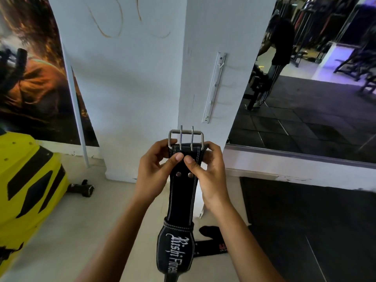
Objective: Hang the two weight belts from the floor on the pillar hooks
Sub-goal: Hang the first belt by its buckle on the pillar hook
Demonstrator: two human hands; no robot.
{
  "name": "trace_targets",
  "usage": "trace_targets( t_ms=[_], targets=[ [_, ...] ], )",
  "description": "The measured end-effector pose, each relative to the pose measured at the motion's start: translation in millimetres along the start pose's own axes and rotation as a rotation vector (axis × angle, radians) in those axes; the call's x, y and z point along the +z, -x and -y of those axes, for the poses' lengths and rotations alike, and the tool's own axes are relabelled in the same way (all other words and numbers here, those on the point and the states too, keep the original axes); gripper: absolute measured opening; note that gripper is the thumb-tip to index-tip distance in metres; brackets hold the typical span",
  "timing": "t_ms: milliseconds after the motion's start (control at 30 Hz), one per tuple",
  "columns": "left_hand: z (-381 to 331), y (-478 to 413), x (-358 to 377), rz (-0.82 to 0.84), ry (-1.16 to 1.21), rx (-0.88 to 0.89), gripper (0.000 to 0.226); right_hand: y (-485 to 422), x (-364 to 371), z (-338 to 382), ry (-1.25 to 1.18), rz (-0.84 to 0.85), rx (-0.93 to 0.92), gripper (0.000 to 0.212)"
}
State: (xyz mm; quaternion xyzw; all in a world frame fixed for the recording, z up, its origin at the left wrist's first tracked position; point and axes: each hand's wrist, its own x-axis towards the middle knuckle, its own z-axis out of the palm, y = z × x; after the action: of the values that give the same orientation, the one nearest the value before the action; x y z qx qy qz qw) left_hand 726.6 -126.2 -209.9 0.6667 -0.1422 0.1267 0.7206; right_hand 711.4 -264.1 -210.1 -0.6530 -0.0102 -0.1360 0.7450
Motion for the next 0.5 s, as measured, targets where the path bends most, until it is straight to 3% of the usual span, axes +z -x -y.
trace_targets(
  t_ms=[333,500],
  targets=[
    [-4.2,-50.9,2.7,0.005,-0.131,0.169,0.057,-40.8,20.4,9.1,0.249,-0.110,-0.275,0.053],
    [-43.2,-112.4,21.0,0.057,-0.209,0.316,0.063,-92.8,17.4,58.6,0.233,-0.139,-0.393,0.054]
  ],
)
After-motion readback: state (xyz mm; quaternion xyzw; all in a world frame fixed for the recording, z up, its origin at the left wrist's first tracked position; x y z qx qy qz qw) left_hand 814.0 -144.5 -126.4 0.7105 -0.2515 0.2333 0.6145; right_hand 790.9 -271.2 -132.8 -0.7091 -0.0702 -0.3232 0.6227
